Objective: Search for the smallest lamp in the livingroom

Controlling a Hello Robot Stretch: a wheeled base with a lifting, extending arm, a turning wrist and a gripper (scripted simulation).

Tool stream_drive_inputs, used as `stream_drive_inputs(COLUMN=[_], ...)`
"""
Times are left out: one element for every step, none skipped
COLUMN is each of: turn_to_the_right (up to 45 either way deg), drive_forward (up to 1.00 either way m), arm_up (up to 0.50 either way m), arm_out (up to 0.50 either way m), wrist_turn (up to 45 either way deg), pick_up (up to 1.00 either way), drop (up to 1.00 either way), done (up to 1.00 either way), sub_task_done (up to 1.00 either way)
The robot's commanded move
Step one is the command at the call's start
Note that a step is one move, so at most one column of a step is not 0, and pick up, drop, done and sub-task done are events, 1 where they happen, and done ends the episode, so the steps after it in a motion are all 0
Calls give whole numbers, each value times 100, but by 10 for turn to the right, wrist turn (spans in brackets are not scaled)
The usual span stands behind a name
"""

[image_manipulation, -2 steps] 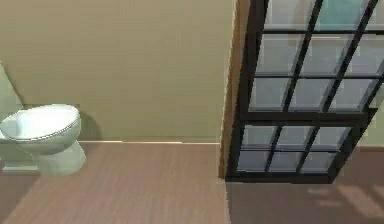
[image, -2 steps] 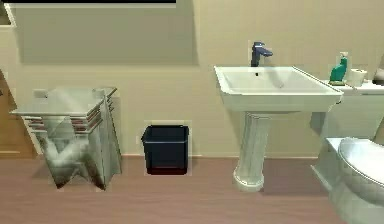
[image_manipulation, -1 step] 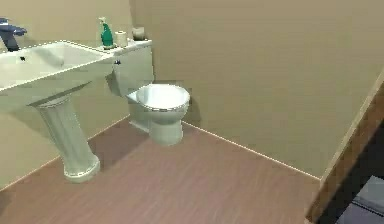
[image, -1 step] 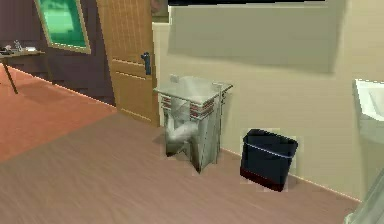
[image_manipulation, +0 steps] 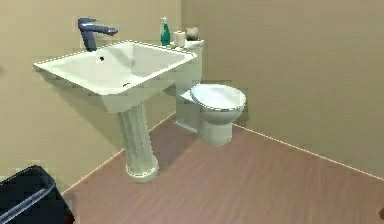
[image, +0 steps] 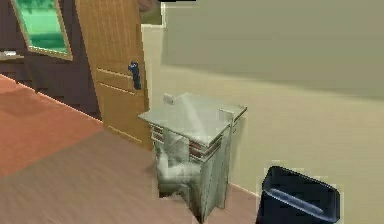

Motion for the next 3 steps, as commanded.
stream_drive_inputs(turn_to_the_right=[-450, 0, -90], drive_forward=[0, 100, 0], arm_up=[0, 0, 0], arm_out=[0, 0, 0], wrist_turn=[0, 0, 0], pick_up=[0, 0, 0], drop=[0, 0, 0], done=[0, 0, 0], sub_task_done=[0, 0, 0])
